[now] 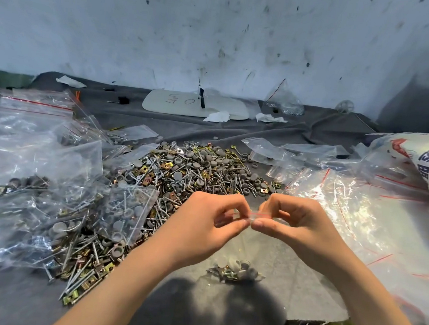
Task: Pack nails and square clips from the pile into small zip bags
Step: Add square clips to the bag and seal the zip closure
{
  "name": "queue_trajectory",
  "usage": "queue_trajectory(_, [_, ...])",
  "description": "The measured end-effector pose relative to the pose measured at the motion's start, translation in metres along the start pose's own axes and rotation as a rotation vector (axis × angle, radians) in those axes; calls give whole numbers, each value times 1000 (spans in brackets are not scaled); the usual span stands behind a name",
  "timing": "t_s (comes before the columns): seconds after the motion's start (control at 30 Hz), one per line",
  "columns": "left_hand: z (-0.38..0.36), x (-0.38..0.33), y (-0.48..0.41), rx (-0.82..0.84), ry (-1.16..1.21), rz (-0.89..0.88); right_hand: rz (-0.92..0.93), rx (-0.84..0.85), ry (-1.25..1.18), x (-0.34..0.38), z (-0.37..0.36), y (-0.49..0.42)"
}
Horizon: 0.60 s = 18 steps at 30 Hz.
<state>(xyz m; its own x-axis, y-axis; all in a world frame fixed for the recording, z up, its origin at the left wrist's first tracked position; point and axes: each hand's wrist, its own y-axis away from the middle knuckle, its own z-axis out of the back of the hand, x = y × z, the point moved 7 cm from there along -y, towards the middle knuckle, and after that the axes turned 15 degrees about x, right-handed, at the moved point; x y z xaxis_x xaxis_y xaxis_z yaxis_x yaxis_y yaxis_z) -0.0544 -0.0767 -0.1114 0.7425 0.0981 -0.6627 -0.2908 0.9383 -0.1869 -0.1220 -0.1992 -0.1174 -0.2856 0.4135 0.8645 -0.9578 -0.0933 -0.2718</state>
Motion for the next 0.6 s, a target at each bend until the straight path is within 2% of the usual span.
queue_trajectory(0.23, [-3, -4, 2, 27, 54, -62, -67, 158, -27, 0, -15, 1])
queue_trajectory(0.33, [-9, 2, 4, 86, 181, -48, -75, 194, 15, 0, -20, 0])
queue_trajectory(0.43, [-13, 12, 8, 138, 312, -18, -55, 185, 108, 3, -17, -1])
queue_trajectory(0.6, [-7, 27, 18, 95, 528, 6, -33, 116, 109, 4, -2, -2])
